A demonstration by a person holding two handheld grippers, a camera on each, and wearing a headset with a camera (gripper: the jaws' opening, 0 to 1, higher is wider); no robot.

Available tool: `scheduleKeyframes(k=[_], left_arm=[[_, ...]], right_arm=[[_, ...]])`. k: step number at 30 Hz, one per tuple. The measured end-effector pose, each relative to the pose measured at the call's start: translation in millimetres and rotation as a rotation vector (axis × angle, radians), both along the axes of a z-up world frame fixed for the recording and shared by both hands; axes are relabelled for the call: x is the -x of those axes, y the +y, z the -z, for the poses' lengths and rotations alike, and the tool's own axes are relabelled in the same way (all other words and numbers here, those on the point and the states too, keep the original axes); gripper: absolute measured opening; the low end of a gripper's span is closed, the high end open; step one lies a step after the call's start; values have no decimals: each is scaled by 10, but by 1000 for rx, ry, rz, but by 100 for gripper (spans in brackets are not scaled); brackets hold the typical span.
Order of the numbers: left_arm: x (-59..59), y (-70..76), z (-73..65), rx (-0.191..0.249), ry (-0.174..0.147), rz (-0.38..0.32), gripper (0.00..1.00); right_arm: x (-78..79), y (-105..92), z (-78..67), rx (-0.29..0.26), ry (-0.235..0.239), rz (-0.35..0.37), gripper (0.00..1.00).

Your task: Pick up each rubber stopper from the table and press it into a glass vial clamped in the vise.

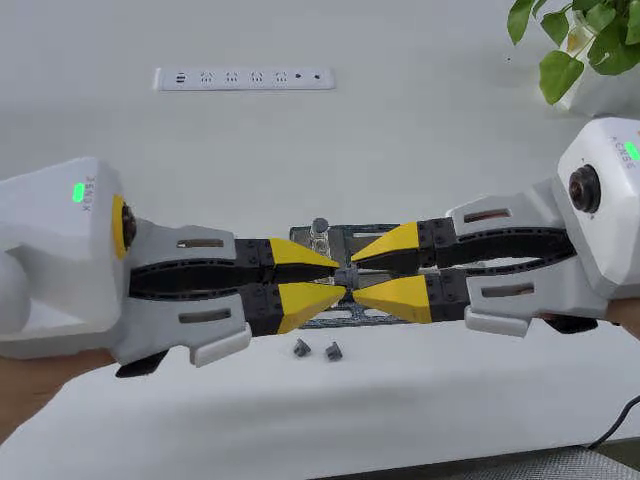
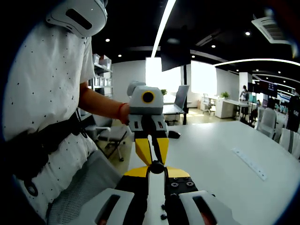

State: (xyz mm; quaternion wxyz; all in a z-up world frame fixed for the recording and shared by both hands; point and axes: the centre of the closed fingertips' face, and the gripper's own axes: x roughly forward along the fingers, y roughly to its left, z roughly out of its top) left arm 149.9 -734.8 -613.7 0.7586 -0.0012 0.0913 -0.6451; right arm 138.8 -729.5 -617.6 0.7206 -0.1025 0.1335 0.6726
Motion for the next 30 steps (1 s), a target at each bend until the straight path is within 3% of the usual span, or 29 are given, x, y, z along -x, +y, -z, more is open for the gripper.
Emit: scheduleKeyframes(k=[30], left_arm=[[49,30,-56,64,66,36,4]], right_arm=[[15,-32,-55,-20,6,-21,6]])
